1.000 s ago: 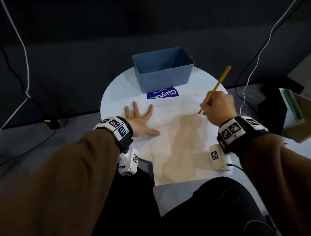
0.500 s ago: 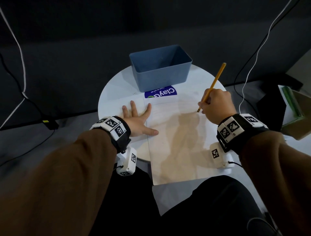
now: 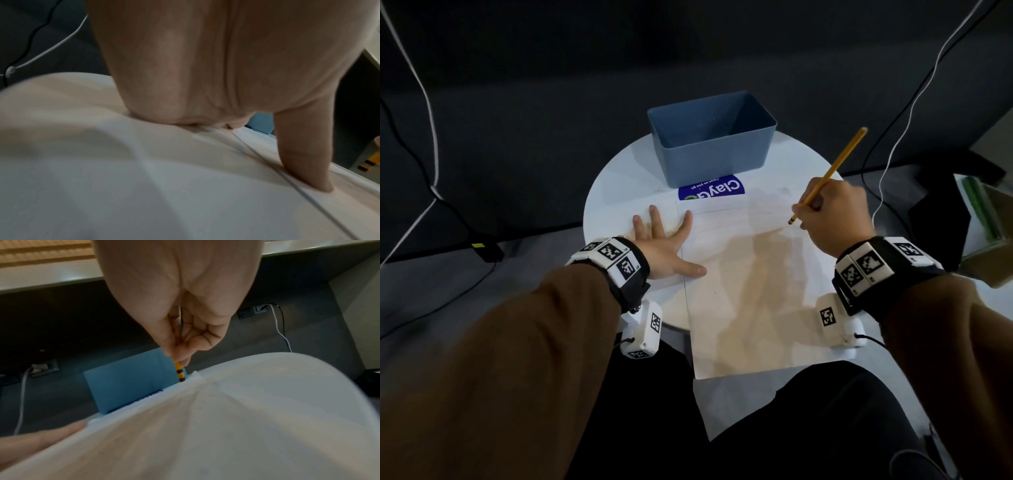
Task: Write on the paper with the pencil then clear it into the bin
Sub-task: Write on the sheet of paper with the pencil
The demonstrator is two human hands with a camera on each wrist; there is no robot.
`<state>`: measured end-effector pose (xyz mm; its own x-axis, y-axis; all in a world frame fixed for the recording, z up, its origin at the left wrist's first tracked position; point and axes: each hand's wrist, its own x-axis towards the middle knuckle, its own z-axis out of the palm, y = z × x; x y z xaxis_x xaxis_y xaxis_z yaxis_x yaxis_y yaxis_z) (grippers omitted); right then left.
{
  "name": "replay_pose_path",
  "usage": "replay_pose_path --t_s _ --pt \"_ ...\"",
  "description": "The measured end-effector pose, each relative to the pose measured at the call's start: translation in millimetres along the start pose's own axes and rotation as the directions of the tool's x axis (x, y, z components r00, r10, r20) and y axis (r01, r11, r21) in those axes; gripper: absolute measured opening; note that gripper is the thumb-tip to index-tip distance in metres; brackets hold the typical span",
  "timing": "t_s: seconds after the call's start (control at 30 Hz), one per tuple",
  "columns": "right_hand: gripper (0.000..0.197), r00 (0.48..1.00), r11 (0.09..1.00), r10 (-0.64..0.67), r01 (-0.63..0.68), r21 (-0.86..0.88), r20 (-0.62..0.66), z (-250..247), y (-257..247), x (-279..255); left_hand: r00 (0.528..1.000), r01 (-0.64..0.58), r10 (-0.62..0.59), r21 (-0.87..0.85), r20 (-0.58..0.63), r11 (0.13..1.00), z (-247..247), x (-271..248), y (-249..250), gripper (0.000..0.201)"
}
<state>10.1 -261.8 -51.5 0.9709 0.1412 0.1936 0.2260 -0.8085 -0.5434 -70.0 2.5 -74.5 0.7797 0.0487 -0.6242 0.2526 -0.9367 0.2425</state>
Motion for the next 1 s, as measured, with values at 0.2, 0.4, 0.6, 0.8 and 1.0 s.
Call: replay_pose_path --t_s 0.2,0.4,0.6,0.8,1.0 --pt "0.016 0.993 1.0 -0.006 0.006 0.002 0.12 12.6 -21.7 -0.7 1.0 0.009 -0.009 -0.005 -0.002 1.0 0.8 -2.1 2.0 0.113" --pt "0.016 0.993 0.999 0.037 -0.04 0.024 0.112 24.2 -20.6 -8.5 1.0 0.007 -0.007 -0.013 -0.003 1.0 -0.1 -4.0 2.4 0.111" --pt "0.009 0.993 0.996 0.073 -0.078 0.051 0.092 27.0 -23.4 -9.3 1.0 0.012 -0.012 -0.008 -0.016 1.0 1.2 -6.1 1.5 0.111" --pt "0.01 0.989 0.988 0.109 -0.119 0.103 0.099 26.4 -21.7 -11.3 0.999 0.029 -0.029 -0.001 -0.016 1.0 0.8 -7.0 3.1 0.117" --pt "0.009 0.99 0.989 0.093 -0.103 0.102 0.102 28.1 -21.7 -11.0 0.999 0.04 -0.04 0.007 -0.009 0.999 -0.1 -7.0 2.9 0.117"
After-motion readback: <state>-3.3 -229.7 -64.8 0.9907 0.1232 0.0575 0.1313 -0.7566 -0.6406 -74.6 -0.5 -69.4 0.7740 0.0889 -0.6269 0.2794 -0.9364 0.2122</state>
